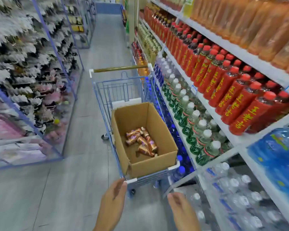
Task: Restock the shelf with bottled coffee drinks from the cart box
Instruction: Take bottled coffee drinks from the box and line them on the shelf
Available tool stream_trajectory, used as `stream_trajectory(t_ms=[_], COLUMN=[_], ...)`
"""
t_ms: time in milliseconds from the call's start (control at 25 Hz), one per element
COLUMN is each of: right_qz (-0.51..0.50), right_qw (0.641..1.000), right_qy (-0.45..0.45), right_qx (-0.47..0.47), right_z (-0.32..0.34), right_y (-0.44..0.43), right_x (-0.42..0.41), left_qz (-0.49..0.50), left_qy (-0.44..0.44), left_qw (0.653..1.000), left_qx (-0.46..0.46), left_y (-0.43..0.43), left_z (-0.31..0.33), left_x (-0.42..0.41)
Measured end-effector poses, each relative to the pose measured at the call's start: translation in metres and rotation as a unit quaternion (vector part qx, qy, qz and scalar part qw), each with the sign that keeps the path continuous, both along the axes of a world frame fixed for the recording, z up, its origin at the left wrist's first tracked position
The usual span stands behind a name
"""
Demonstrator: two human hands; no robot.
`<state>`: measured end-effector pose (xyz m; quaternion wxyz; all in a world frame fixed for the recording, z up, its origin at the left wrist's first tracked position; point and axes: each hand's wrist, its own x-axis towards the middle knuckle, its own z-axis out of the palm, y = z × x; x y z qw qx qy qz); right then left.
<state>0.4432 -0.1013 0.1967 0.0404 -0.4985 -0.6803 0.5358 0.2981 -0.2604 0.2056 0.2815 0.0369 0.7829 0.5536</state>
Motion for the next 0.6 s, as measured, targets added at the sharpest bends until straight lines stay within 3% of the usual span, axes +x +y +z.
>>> stream_trajectory(t_ms=[280,600], right_qz=[0.047,0.061], right_qw=[0.997,0.996], right_qy=[-0.048,-0.032], right_qx=[-0.04,-0.059], right_z=[-0.016,-0.049], right_y=[0.034,0.131], right_x=[-0.084,-0.185], left_qz=[0.024,0.03], left_qy=[-0.049,-0.059], left_qw=[0.998,0.994], left_qx=[-0.029,-0.085], left_y=[0.025,0.149], left_z=[-0.042,-0.089], left_x=[-0.065,-0.163])
